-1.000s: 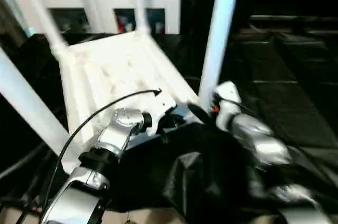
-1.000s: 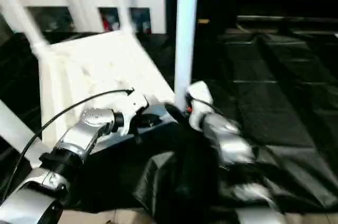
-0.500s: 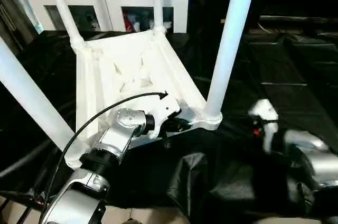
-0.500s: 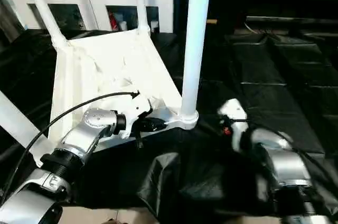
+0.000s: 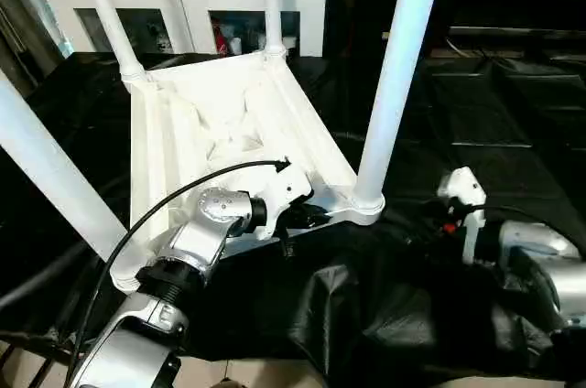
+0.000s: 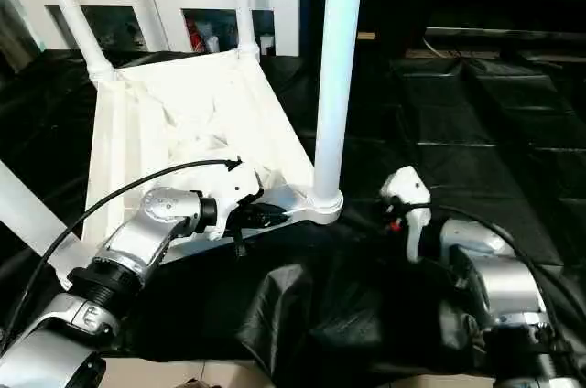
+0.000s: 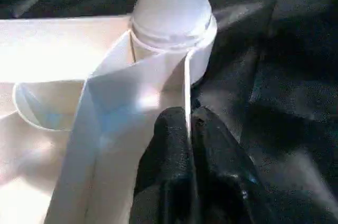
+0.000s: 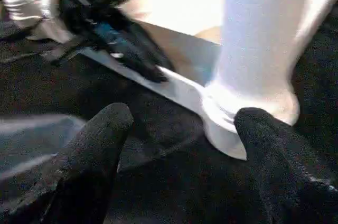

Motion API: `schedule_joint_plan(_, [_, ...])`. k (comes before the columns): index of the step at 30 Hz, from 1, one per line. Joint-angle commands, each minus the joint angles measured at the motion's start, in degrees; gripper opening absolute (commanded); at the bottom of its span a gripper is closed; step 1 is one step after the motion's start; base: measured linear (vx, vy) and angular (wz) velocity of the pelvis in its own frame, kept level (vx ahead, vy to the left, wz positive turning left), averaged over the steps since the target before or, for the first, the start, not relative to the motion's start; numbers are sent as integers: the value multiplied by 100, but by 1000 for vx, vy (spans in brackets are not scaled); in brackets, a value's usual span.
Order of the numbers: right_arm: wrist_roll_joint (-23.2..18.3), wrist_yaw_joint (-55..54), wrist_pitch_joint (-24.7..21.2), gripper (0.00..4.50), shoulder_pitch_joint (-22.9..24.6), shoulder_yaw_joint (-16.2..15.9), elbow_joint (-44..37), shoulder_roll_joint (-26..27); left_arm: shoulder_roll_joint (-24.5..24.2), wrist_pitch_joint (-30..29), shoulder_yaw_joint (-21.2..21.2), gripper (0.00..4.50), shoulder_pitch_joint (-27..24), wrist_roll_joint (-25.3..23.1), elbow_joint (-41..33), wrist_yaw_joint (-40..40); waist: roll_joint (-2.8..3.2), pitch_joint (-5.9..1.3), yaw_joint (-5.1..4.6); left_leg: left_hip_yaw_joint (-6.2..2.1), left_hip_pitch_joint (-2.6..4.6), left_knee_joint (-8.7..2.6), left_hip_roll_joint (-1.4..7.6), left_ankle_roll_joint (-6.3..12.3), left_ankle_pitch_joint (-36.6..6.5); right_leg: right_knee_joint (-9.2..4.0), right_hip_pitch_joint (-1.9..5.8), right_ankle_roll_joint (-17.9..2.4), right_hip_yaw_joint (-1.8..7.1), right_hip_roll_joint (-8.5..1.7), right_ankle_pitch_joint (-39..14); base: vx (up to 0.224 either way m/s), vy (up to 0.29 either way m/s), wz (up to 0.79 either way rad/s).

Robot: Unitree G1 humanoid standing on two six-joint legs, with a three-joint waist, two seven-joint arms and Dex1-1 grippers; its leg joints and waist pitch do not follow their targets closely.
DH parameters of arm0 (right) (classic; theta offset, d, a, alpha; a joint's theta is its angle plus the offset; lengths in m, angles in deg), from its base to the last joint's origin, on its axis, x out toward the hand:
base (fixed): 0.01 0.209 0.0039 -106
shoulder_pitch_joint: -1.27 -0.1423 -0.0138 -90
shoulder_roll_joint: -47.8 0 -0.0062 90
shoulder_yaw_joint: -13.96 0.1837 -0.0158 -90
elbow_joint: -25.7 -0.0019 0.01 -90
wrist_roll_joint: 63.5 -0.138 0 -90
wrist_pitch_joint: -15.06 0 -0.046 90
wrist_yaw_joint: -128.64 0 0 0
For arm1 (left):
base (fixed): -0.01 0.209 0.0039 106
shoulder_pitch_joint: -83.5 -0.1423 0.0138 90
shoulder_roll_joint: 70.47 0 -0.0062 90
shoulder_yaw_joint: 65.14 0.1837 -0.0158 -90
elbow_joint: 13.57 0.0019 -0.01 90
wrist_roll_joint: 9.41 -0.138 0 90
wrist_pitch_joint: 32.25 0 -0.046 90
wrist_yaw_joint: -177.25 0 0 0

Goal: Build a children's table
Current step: Rotate table base

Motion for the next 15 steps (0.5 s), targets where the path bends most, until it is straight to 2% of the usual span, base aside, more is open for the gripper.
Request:
schedule_joint_plan(1, [-114, 57, -108, 357, 11, -54, -176, -18, 16, -252, -161, 75, 20, 290, -527, -101, -114, -366, 34, -17, 3, -287, 179, 602, -1030, -472, 319, -1096, 208, -335, -1635, 0, 0, 0])
schedule_joint_plan(2, [-150, 57, -182, 357, 31, -88, -259, 54, -24, -442, -234, 85, -108, 456, -936, -170, -108, -361, 28, -21, 5, -292, 195, 595, -1040, -450, 323, -1194, 211, -337, -1466, 0, 0, 0])
schedule_joint_plan(4, [-154, 51, -194, 357, 43, -124, -293, 92, -52, -586, -262, 93, -190, 539, -1158, -199, -126, -355, 17, -17, -16, -289, 181, 616, -1052, -433, 336, -1243, 203, -333, -1382, 0, 0, 0])
schedule_joint_plan(7, [-95, -92, -139, 357, 9, -260, -255, 254, -205, -947, -319, 114, -466, 684, -1723, -204, -121, -334, 5, -18, -22, -298, 166, 589, -1148, -463, 329, -1131, 198, -338, -1704, 0, 0, 0])
schedule_joint_plan(8, [-66, -219, -108, 357, -47, -299, -186, 378, -310, -1044, -357, 130, -652, 688, -1959, -165, -87, -328, 0, -23, -12, -306, 158, 533, -1213, -497, 310, -1026, 193, -326, -1956, 0, 0, 0])
schedule_joint_plan(9, [-66, -219, -108, 357, -47, -299, -186, 378, -310, -1044, -357, 130, -652, 688, -1959, -165, -92, -343, -3, -26, -1, -305, 175, 497, -1188, -481, 310, -1024, 204, -333, -1888, 0, 0, 0])
schedule_joint_plan(11, [24, -443, 17, 357, -158, -359, -47, 595, -487, -1295, -442, 149, -1053, 722, -2413, -46, -71, -320, -46, -32, -18, -338, 171, 425, -1306, -493, 297, -995, 194, -315, -1967, 0, 0, 0])
schedule_joint_plan(12, [24, -443, 17, 357, -158, -359, -47, 595, -487, -1295, -442, 162, -1053, 722, -2413, -46, -59, -330, -40, -31, 17, -330, 179, 390, -1344, -486, 279, -1003, 199, -314, -1966, 0, 0, 0])
schedule_joint_plan(15, [214, -977, 149, 357, -454, -321, 422, 946, -610, -1647, -492, 177, -1873, 768, -3229, 223, -59, -319, -38, -31, 26, -349, 189, 315, -1416, -473, 266, -1074, 215, -310, -1845, 0, 0, 0])
